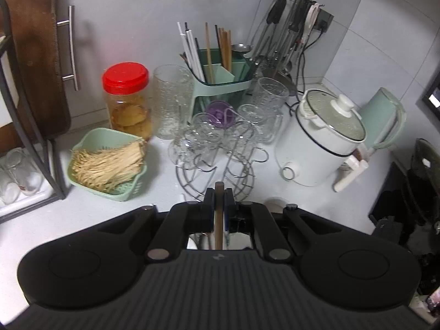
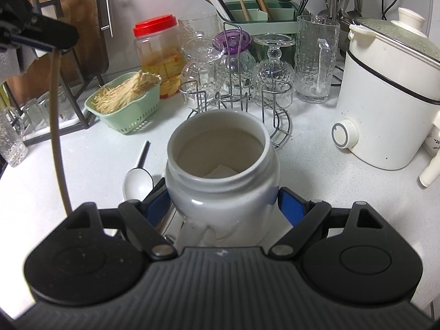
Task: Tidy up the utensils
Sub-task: 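Carry the wooden chopstick over the jar and lower it inside with the left gripper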
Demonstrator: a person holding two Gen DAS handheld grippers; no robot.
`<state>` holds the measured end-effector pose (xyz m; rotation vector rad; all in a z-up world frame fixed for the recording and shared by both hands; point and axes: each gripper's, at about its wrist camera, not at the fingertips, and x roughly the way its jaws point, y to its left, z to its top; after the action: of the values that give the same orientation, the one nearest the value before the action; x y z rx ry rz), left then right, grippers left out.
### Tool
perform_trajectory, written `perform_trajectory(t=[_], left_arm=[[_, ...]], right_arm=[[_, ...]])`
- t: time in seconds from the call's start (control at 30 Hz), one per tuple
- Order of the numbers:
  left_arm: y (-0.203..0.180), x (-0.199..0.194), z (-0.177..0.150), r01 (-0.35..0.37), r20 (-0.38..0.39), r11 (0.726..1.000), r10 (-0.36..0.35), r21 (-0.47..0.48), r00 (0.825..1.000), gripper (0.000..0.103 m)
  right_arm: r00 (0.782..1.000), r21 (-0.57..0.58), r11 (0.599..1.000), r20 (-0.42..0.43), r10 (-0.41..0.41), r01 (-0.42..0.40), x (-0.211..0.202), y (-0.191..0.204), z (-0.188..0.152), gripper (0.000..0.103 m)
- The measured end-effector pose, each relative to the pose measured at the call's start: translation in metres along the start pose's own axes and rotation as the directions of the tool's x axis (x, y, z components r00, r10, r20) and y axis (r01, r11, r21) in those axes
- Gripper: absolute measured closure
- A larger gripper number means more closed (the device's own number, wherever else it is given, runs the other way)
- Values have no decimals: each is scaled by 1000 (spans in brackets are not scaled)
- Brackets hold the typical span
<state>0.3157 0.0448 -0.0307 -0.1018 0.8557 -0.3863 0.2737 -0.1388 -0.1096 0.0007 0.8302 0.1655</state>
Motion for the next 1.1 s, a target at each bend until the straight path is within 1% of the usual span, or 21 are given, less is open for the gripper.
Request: perform_trajectory(t=[0.17,0.3,0.4,0.5,0.63,0.9,1.0,1.1], left_arm=[[-10,-5,3,20,9,999,-20,36,1000,96],[-14,-10,8,57,14,998,-57,25,998,96],[-19,-13,15,57,18,998,-58,39,998,96],[-26,-15,23,56,30,996,-58,73,998,96],[-35,-20,37,70,49,992,-75,101,996,96],[-51,-32,72,50,109,983,-70,174,992,96],[-57,-30,82,36,112,976,-61,214,992,96],[-61,-28,94,42,119,970,-72,237,990,96]], right_arm=[[1000,-2,1000,0,-7,7,0,1,0,16],[1000,-2,1000,-1,-10,10,1,1,0,16],[1000,-1,1000,0,-13,13,1,1,0,16],[1000,-5,1000,2,-12,12,0,2,-2,16],[1000,-11,1000,-1,-11,11,0,2,-2,16],[1000,-25,1000,-1,-6,6,-1,6,-4,16],[1000,-27,1000,-5,0,0,-1,6,-4,17],[1000,-30,1000,-11,-1,1,-2,8,-3,17]])
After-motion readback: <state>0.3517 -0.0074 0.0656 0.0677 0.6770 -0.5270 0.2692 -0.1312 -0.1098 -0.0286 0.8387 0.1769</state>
